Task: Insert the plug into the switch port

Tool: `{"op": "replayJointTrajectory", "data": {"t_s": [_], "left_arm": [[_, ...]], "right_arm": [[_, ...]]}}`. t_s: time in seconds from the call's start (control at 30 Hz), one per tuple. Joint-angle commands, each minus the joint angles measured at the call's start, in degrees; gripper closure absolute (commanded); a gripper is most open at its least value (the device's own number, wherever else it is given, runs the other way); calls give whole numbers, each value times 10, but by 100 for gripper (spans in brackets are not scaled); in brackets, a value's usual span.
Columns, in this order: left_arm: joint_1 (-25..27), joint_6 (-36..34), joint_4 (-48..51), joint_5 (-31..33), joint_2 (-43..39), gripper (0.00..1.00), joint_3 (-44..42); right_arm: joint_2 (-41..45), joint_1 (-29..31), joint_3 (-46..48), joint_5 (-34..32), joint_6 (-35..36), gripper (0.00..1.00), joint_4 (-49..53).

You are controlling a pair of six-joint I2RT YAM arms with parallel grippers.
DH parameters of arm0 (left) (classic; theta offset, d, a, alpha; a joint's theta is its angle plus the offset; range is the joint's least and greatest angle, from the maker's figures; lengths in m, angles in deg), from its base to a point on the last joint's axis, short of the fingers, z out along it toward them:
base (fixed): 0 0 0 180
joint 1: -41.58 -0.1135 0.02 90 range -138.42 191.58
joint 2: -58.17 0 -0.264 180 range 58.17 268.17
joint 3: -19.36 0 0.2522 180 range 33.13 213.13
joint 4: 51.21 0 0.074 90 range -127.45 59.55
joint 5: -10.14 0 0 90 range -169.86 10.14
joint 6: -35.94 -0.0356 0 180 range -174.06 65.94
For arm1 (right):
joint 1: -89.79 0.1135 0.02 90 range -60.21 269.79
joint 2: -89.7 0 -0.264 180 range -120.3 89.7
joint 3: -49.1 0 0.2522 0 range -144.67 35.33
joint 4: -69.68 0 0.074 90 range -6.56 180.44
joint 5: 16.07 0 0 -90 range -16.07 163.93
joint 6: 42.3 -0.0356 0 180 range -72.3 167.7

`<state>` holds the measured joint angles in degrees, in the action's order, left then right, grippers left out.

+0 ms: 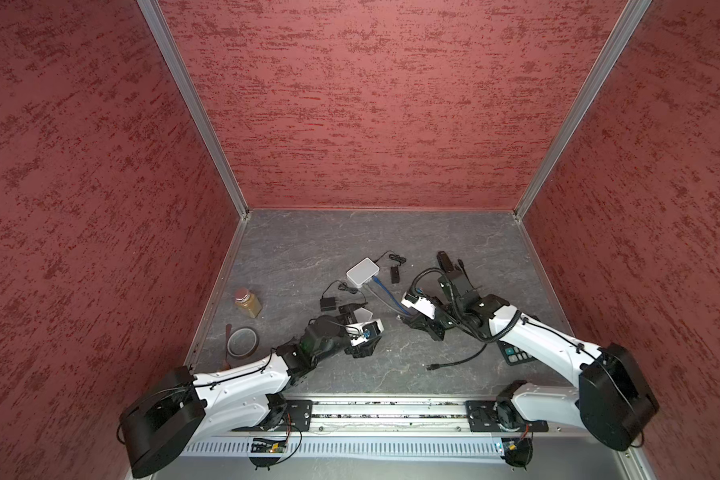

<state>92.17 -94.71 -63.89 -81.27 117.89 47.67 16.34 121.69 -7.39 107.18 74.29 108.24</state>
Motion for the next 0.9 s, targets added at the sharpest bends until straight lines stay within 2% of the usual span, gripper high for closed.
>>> {"op": "replayJointTrajectory", "data": {"t_s": [0.0,0.17,0.3,0.47,0.87], "left_arm": [[9,-87,-61,-18,17,2,6],[24,-139,-78,-4,53,9,22],[30,-170,-39,-1,88,25,60],[32,-197,-65,-14,130,29,75],[33,-217,-48,-40,174,42,109]], "right_arm": [[-9,-4,-20,53,-2,100,7],[-22,-3,-31,66,10,100,25],[-26,-3,-33,65,16,100,28],[-25,-3,-34,74,16,100,29],[-13,-3,-35,102,25,100,44]]}}
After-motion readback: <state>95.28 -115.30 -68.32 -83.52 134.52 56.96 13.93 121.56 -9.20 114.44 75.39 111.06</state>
